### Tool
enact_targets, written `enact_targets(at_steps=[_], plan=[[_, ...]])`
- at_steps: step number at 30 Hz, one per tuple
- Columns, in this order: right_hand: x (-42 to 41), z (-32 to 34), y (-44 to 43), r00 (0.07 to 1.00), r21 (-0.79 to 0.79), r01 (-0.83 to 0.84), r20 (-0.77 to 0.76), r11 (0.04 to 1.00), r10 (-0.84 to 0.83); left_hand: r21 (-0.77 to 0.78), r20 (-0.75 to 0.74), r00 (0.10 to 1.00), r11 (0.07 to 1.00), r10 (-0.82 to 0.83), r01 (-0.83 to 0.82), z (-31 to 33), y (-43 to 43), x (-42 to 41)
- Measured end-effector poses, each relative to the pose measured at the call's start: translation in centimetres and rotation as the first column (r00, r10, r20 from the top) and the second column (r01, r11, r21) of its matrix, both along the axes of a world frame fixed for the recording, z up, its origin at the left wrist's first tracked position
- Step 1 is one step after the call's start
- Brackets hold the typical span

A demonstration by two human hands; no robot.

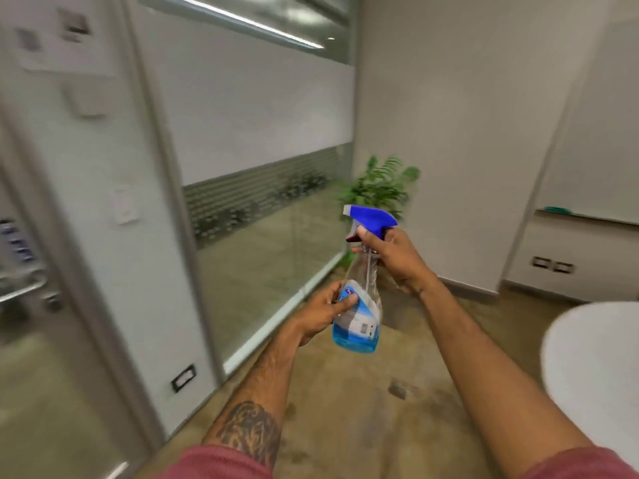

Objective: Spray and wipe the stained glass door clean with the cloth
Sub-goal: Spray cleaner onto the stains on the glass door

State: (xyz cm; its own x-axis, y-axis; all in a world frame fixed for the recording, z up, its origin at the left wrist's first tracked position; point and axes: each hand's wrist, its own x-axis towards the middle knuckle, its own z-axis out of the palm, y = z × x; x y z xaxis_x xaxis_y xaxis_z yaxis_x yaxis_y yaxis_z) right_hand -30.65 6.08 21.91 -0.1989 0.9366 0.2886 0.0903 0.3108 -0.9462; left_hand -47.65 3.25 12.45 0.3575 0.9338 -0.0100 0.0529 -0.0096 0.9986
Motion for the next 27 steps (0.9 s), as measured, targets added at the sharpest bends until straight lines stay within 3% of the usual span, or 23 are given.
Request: enact_targets(at_steps=[7, 13, 19, 27], plan=[[-23.9, 2.2, -1.1, 0.961, 0.054, -0.276, -0.020, 0.960, 0.277, 0.038, -0.046, 0.947, 0.948, 0.318, -0.316, 3.0, -6.0, -23.0], [-42.0, 4.2, -5.1, 0.856, 0.135, -0.509, -0.028, 0.850, 0.517, 0.065, -0.078, 0.815, 0.818, 0.575, -0.571, 5.0, -13.7, -38.1], [-55.7, 6.8, -9.7, 0.691, 0.191, -0.700, -0.062, 0.688, 0.720, 0.099, -0.041, 0.645, 0.645, 0.763, -0.757, 6.6, -20.8, -48.7], [-70.0, 10.3, -13.7, 0.496, 0.185, -0.835, -0.155, 0.518, 0.854, 0.127, 0.073, 0.441, 0.430, 0.895, -0.894, 8.6, -25.4, -58.8]])
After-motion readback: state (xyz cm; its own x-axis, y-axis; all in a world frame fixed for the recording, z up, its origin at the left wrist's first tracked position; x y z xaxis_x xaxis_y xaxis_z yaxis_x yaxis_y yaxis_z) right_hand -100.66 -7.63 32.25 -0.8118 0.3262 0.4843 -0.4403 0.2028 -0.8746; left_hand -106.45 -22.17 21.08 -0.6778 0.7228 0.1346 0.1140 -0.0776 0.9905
